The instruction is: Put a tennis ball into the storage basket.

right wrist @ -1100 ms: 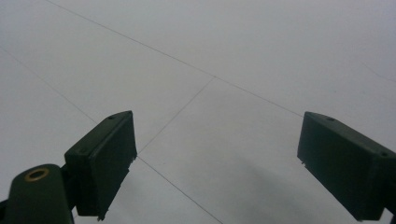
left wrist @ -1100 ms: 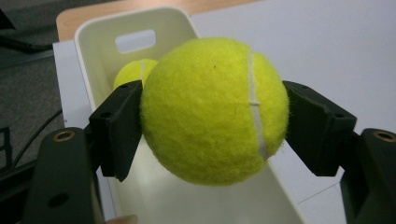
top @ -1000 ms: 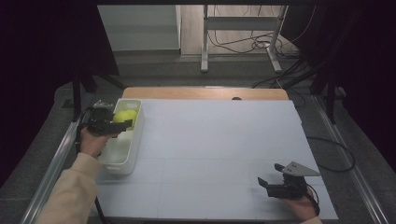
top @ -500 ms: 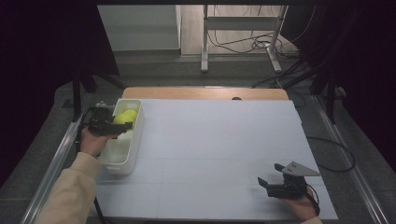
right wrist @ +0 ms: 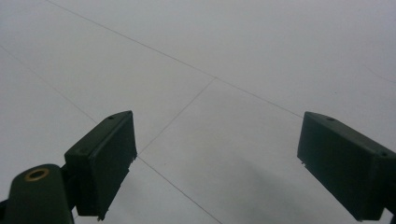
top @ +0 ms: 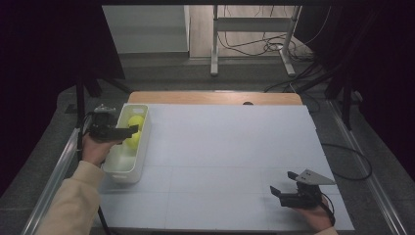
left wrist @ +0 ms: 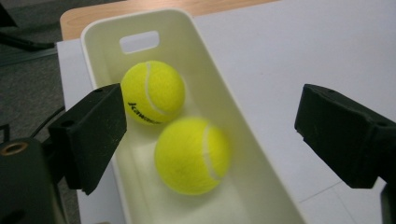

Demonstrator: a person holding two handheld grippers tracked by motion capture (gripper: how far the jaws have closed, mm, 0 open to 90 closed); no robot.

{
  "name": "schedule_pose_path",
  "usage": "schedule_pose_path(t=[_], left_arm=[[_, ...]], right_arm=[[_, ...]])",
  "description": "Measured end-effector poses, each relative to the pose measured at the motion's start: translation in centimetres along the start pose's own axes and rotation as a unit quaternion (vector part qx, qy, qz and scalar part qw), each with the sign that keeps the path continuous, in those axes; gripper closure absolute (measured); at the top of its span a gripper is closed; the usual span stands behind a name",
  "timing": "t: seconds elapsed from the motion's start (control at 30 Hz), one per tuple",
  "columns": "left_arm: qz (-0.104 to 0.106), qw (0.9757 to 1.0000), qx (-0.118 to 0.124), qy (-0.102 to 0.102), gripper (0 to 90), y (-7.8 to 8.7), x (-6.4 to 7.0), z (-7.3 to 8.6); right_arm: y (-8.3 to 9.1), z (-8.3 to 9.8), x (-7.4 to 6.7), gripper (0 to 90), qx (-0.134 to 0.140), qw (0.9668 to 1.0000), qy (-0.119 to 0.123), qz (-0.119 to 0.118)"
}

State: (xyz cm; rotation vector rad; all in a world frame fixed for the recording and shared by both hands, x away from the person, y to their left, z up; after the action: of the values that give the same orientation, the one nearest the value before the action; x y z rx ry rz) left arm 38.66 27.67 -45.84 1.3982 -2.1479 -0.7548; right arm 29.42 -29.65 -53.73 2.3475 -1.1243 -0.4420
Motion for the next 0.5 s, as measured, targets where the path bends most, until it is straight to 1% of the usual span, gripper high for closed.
schedule_pose_path(t=[0.07,0.2,0.27,0.37,0.5], left_arm=[[0.009,0.9999,0.008,-0.004,8.9,0.4,0.4,-0.1],[0.031,0.9988,0.037,-0.011,8.5,1.3,1.4,-0.6],[0.038,0.9978,0.052,-0.014,8.3,1.7,1.9,-0.8],[0.057,0.9957,0.071,-0.015,8.2,2.4,2.6,-0.8],[0.080,0.9934,0.081,-0.017,8.8,2.8,3.4,-0.6]], right_arm=[[0.0,0.0,0.1,11.8,0.000,1.0000,0.000,0.001],[0.0,0.0,0.1,11.8,0.000,1.0000,-0.002,0.000],[-0.1,0.0,0.1,11.8,0.000,1.0000,-0.003,0.000],[0.0,0.0,0.1,11.8,0.001,1.0000,-0.005,-0.001],[0.0,0.0,0.2,11.8,0.001,1.0000,-0.005,0.000]])
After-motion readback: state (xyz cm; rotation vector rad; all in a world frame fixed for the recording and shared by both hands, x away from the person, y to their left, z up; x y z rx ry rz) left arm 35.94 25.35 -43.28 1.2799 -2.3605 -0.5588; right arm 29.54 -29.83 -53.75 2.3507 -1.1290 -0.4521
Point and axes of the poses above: each handheld gripper's, and its own axes: y roughly backward along the jaws, z roughly out of its underside, x roughly to its right, the point moved 4 cm from there along -y, roughly forward along the jaws, and after that the axes turned 4 degrees about -y, right-handed, at the moved point
